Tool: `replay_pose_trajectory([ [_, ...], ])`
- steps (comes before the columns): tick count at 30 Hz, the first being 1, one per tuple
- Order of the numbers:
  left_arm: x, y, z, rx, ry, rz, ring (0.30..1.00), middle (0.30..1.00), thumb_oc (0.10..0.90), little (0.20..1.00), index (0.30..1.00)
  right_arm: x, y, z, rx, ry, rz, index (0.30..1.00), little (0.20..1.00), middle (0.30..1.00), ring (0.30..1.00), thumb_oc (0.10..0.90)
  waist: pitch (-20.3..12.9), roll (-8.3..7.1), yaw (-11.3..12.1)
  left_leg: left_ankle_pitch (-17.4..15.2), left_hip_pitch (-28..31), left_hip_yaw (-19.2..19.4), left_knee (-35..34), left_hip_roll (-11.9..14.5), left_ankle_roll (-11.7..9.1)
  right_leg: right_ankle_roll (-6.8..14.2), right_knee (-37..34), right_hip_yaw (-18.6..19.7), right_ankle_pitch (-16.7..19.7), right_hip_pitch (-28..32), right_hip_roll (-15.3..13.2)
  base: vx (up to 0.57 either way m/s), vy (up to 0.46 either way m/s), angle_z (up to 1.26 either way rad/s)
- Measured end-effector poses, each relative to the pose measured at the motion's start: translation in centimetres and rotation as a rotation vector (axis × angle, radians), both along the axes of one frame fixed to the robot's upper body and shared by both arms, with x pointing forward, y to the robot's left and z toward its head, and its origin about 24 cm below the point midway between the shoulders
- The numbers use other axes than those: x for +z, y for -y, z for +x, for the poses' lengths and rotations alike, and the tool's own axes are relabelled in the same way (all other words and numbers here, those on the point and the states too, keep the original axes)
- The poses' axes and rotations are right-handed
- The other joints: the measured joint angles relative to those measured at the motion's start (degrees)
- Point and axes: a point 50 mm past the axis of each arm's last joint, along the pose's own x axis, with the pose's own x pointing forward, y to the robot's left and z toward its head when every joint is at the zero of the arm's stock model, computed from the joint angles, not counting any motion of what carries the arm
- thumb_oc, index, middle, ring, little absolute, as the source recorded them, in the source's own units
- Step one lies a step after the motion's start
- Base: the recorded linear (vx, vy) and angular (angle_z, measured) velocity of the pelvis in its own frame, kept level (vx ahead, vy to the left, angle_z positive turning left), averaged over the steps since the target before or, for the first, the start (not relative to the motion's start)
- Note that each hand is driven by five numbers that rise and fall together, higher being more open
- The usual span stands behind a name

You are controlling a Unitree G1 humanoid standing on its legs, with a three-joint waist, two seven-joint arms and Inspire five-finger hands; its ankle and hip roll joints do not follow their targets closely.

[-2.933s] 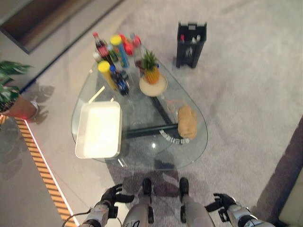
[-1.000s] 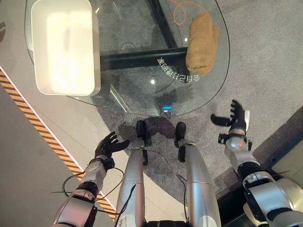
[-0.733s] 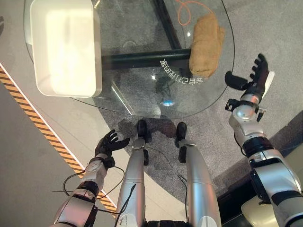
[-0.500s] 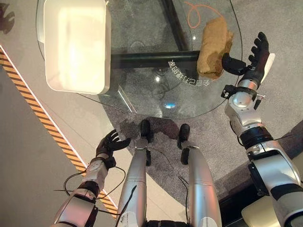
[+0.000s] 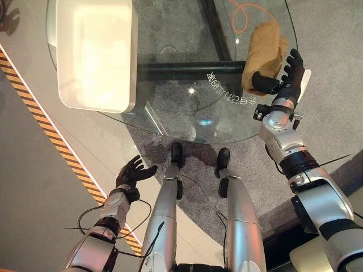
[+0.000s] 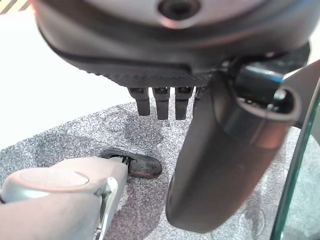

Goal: Wipe the table with a cloth and put it in the basket.

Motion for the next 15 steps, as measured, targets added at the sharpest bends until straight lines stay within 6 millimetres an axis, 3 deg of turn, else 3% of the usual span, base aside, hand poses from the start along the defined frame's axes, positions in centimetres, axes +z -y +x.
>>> replay_pose_trajectory([
  [5, -0.2, 0.6, 0.0, -0.01, -0.001, -0.013, 0.9, 0.9, 0.8, 0.9, 0.9, 0.3, -1.6, 0.3, 0.04, -0.02, 0.042, 0.9, 0.9, 0.9, 0.9, 0.8, 0.0, 0.05, -0.1, 0.3, 0.4, 0.0, -0.6, -0.2, 0.0, -0.3, 0.0, 0.0, -0.2, 0.0, -0.3, 0.0, 0.004, 0.01],
  [15, -0.7, 0.7, -0.5, -0.011, -0.017, -0.016, 0.9, 0.9, 0.8, 0.9, 0.9, 0.4, -1.9, 0.4, 0.022, -0.047, 0.076, 0.9, 0.9, 0.9, 0.9, 0.8, 0.0, 0.15, 0.0, 1.5, 1.2, 0.0, -1.9, -0.2, -0.1, -0.1, -0.1, -0.1, 0.1, 0.3, -0.3, 0.0, 0.0, 0.0],
])
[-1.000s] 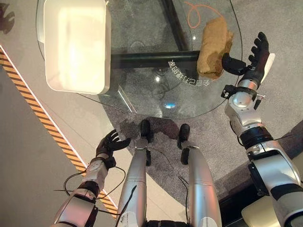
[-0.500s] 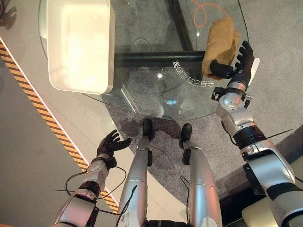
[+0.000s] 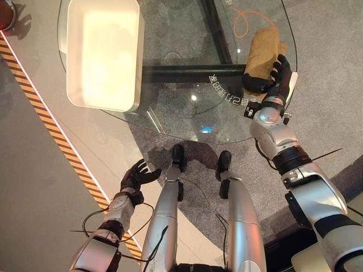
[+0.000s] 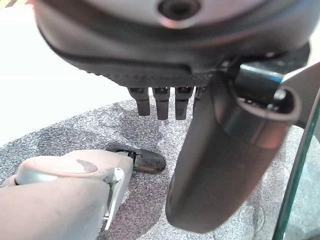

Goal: Wipe the table with a cloth and put it in the basket.

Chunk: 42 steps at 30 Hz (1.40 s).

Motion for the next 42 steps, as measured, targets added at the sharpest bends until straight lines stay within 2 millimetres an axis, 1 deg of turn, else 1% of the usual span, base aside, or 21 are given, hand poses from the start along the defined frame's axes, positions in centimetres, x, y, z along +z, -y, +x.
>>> replay_pose_trajectory([
  [6, 0.0, 0.4, 0.1, -0.021, 0.002, 0.007, 0.9, 0.9, 0.8, 0.9, 0.9, 0.2, -0.3, 0.1, -0.045, -0.036, -0.025, 0.9, 0.9, 0.9, 0.9, 0.8, 0.0, 0.06, 0.5, 0.0, 0.2, 0.0, 0.1, -0.1, 0.0, 0.0, 0.4, 0.0, 0.0, 0.2, -0.1, 0.0, 0.0, 0.0],
  [11, -0.2, 1.0, 0.0, -0.035, -0.007, 0.003, 0.9, 0.9, 0.8, 0.9, 0.9, 0.0, -0.3, 0.4, -0.101, -0.094, -0.116, 0.9, 0.9, 0.9, 0.9, 0.8, -0.1, 0.24, 1.5, 0.1, 0.6, -0.1, 0.1, -0.1, -0.2, -0.1, 0.5, 0.0, -0.1, 0.3, -0.1, 0.0, 0.0, 0.0],
  [13, -0.4, 1.1, -0.2, -0.036, -0.013, 0.0, 0.9, 0.9, 0.8, 0.9, 0.9, 0.0, -0.5, 0.6, -0.111, -0.11, -0.154, 0.9, 0.9, 0.9, 0.9, 0.8, -0.1, 0.32, 1.6, 0.1, 0.6, -0.1, 0.0, -0.1, -0.2, -0.1, 0.6, 0.0, -0.1, 0.3, -0.2, 0.0, 0.0, 0.0],
  [15, -0.6, 1.2, -0.4, -0.036, -0.019, -0.005, 0.9, 0.9, 0.8, 0.9, 0.9, 0.1, -0.5, 0.6, -0.122, -0.115, -0.171, 0.9, 0.9, 0.9, 0.9, 0.8, -0.1, 0.58, 1.6, 0.2, 0.6, -0.1, 0.0, -0.1, -0.2, -0.1, 0.6, 0.0, -0.1, 0.3, -0.2, 0.0, 0.0, 0.0],
  [19, -0.9, 1.7, -0.6, -0.044, -0.028, -0.015, 0.9, 0.9, 0.8, 0.9, 0.9, 0.3, -0.5, 0.7, -0.144, -0.135, -0.21, 0.9, 0.9, 0.9, 0.9, 0.8, -0.1, 1.56, 1.7, 0.2, 0.6, -0.1, 0.0, -0.2, -0.2, -0.1, 0.6, -0.1, -0.1, 0.3, -0.2, 0.0, 0.0, 0.0],
  [25, -0.9, 1.8, -0.6, -0.052, -0.029, -0.011, 0.9, 0.9, 0.8, 0.9, 0.9, 0.2, -0.4, 0.9, -0.177, -0.162, -0.264, 0.9, 0.9, 0.9, 0.9, 0.8, -0.1, 1.74, 2.1, 0.3, 0.6, -0.2, -0.1, -0.2, -0.2, -0.1, 0.7, -0.1, -0.2, 0.3, -0.2, 0.0, 0.0, 0.0],
  [30, -1.1, 2.1, -0.6, -0.075, -0.036, -0.002, 0.9, 0.9, 0.8, 0.9, 0.9, -0.3, 0.2, 0.9, -0.212, -0.194, -0.281, 0.9, 0.9, 0.9, 0.9, 0.8, -0.1, 1.94, 3.0, 0.4, 0.6, -0.4, -0.1, -0.2, -0.4, -0.2, 0.9, -0.3, -0.3, 0.3, -0.3, 0.0, 0.001, 0.01],
  [35, -1.0, 2.1, -0.6, -0.076, -0.034, -0.003, 0.9, 0.9, 0.8, 0.9, 0.9, -0.4, 0.3, 0.9, -0.22, -0.199, -0.288, 0.9, 0.9, 0.9, 0.9, 0.8, -0.1, 1.98, 3.0, 0.6, 0.6, -0.6, -0.2, -0.3, -0.4, -0.2, 0.9, -0.5, -0.3, 0.4, -0.5, 0.0, 0.003, 0.01],
  [42, -0.9, 2.3, -0.5, -0.08, -0.026, -0.006, 0.9, 0.9, 0.8, 0.9, 0.9, -1.1, 0.4, 0.8, -0.242, -0.22, -0.29, 0.9, 0.9, 0.9, 0.9, 0.8, -0.1, 1.98, 2.9, 0.6, 0.6, -1.0, -0.2, -0.3, -0.4, -0.2, 0.8, -0.9, -0.3, 0.7, -0.5, -0.01, -0.001, 0.01],
])
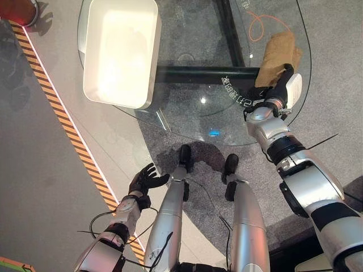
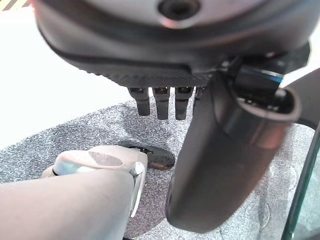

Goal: Wipe the table with a cloth and put it in the basket.

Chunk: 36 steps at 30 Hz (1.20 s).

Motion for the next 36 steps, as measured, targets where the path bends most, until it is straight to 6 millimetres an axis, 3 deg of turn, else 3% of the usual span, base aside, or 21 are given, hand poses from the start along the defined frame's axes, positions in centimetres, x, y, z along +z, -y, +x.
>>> replay_pose_trajectory([
  [31, 0.1, 0.1, 0.1, -0.002, 0.003, 0.0, 0.9, 0.9, 0.8, 0.9, 0.9, -0.8, -0.6, -0.2, -0.035, 0.038, 0.082, 0.9, 0.9, 0.9, 0.9, 0.8, 0.0, 0.0, -0.1, 0.1, 0.5, -0.3, 0.0, -0.2, 0.1, 0.0, -0.1, -0.4, 0.0, 0.7, -0.2, 0.0, 0.0, 0.0],
  [33, 0.1, 0.1, 0.1, -0.002, 0.003, 0.0, 0.9, 0.9, 0.8, 0.9, 0.9, -1.0, -0.5, -0.2, -0.04, 0.031, 0.084, 0.594, 0.543, 0.594, 0.594, 0.443, 0.0, 0.0, -0.1, 0.1, 0.5, -0.3, 0.0, -0.2, 0.1, 0.0, -0.1, -0.4, 0.0, 0.7, -0.2, 0.0, 0.0, 0.0],
  [34, 0.1, 0.1, 0.1, -0.002, 0.003, 0.0, 0.9, 0.9, 0.8, 0.9, 0.9, -1.1, -0.4, -0.2, -0.046, 0.024, 0.082, 0.533, 0.472, 0.533, 0.533, 0.372, 0.0, 0.0, 0.0, 0.1, 0.5, -0.3, 0.0, -0.2, 0.1, 0.0, -0.1, -0.4, 0.0, 0.7, -0.3, 0.0, 0.0, 0.0],
  [36, 0.0, 0.1, 0.1, -0.002, 0.002, 0.0, 0.9, 0.9, 0.8, 0.9, 0.9, -1.3, 0.0, -0.2, -0.06, 0.012, 0.077, 0.338, 0.244, 0.338, 0.338, 0.144, 0.0, 0.0, 0.0, 0.1, 0.5, -0.3, -0.1, -0.2, 0.1, 0.0, -0.1, -0.4, 0.0, 0.7, -0.3, 0.0, 0.0, 0.0],
])
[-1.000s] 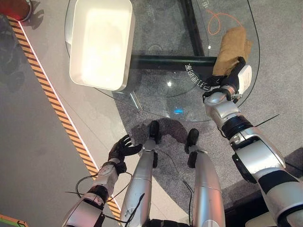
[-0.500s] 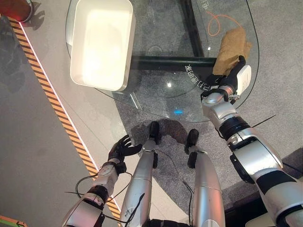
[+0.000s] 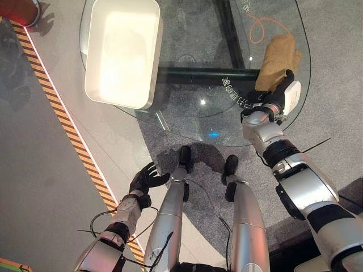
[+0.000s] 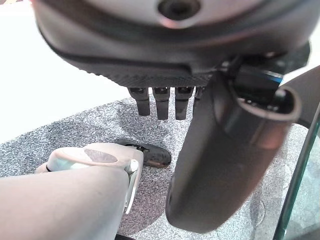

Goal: Wipe the table with a cloth and put it in the basket.

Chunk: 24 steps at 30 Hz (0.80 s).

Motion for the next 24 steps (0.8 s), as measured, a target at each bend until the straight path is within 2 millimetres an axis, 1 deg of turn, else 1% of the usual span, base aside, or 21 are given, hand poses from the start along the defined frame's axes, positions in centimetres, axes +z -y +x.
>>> replay_pose_trajectory([
  [1, 0.0, 0.0, 0.0, 0.0, -0.001, 0.0, 0.9, 0.9, 0.8, 0.9, 0.9, 0.1, 0.3, 0.0, -0.009, -0.001, -0.006, 0.3, 0.2, 0.3, 0.3, 0.1, 0.0, 0.0, 0.0, 0.0, 0.0, 0.0, 0.0, 0.0, 0.0, 0.0, 0.0, 0.0, 0.0, 0.0, 0.0, 0.0, 0.0, 0.0],
  [6, 0.0, 0.0, 0.0, 0.0, -0.001, 0.0, 0.9, 0.9, 0.8, 0.9, 0.9, 0.5, 1.9, 0.1, -0.037, -0.026, -0.023, 0.3, 0.2, 0.3, 0.3, 0.1, 0.0, 0.01, 0.0, 0.1, 0.0, 0.0, -0.1, 0.0, 0.0, 0.0, 0.1, 0.0, 0.0, 0.0, 0.0, 0.0, 0.0, 0.0],
  [9, 0.0, 0.0, 0.0, -0.001, -0.001, 0.0, 0.9, 0.9, 0.8, 0.9, 0.9, 0.3, 2.5, 0.0, -0.048, -0.048, -0.028, 0.3, 0.2, 0.3, 0.3, 0.1, 0.0, 0.06, 0.0, 0.1, 0.1, -0.1, -0.2, 0.0, -0.1, 0.0, 0.2, -0.1, 0.0, 0.0, 0.0, 0.0, 0.0, 0.0],
  [21, -0.2, 0.4, -0.1, -0.031, -0.01, 0.014, 0.9, 0.9, 0.8, 0.9, 0.9, 0.4, 2.9, 0.2, -0.04, -0.062, -0.029, 0.3, 0.2, 0.3, 0.3, 0.1, -0.1, 0.25, 0.0, 0.0, 0.0, -0.2, -0.3, -0.1, -0.1, 0.0, 0.2, -0.2, -0.4, -0.1, -0.2, 0.0, 0.0, 0.0],
  [24, -0.2, 0.4, -0.1, -0.03, -0.009, 0.014, 0.9, 0.9, 0.8, 0.9, 0.9, 0.5, 2.9, 0.2, -0.034, -0.062, -0.063, 0.3, 0.2, 0.3, 0.3, 0.1, 0.0, 0.27, -0.1, 0.0, 0.0, -0.2, -0.6, -0.1, -0.1, 0.0, 0.1, -0.2, -0.4, -0.2, -0.2, 0.0, 0.0, 0.0],
])
